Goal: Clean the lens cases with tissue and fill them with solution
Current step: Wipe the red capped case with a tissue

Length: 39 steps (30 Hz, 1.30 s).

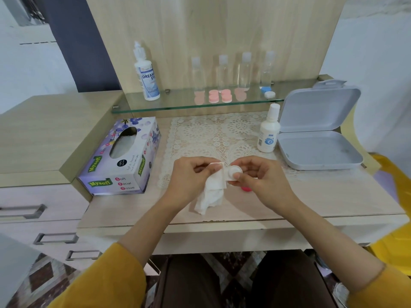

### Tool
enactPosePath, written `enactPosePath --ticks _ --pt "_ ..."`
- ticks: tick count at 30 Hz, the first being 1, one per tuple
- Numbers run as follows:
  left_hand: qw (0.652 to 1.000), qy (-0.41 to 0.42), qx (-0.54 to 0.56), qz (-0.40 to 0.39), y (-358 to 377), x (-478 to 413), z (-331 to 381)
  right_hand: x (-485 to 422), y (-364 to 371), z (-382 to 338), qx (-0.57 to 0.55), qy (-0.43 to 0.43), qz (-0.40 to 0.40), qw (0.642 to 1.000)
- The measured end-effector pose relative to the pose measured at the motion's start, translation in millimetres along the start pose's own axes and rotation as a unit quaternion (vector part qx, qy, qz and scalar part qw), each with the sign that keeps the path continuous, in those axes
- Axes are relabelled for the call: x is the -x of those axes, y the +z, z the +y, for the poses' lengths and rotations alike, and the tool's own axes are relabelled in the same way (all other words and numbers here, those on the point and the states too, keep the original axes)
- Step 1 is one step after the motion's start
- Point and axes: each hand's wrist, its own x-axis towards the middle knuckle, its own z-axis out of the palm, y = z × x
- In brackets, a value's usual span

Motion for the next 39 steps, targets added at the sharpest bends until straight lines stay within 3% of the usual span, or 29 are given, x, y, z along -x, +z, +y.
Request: enactPosePath --ticks 5,10,15,22,30,35,39 --pt "0.997 -0.042 0.056 -0.034 -4.2 1.7 1.6 -1.6 -4.0 -3.3 0.010 0.008 0.003 1.000" --pt "0.997 -0.056 0.051 0.014 -0.7 2.2 2.8 -0.7 -0.3 -3.9 0.030 0.003 0.011 0.999" --pt "0.995 -0.066 0.069 -0.035 -4.9 2.2 1.2 -1.7 -2.9 -3.4 0.021 0.008 0.013 1.000" --pt "0.996 -0.060 0.047 0.046 3.5 5.0 -1.0 -2.6 3.0 -2.1 0.026 -0.013 0.004 1.000" --pt "0.996 -0.048 0.079 -0.003 0.7 8.0 -1.7 -0.9 -1.0 -4.8 0.035 0.005 0.019 0.999" --pt "0.998 -0.015 0.066 0.018 6.1 9.5 -0.1 -1.3 4.1 -3.3 0.018 0.013 0.037 0.999" --pt "0.992 -0.023 0.120 0.021 12.9 9.7 7.1 5.0 16.4 -2.1 -0.017 0.042 -0.012 0.999"
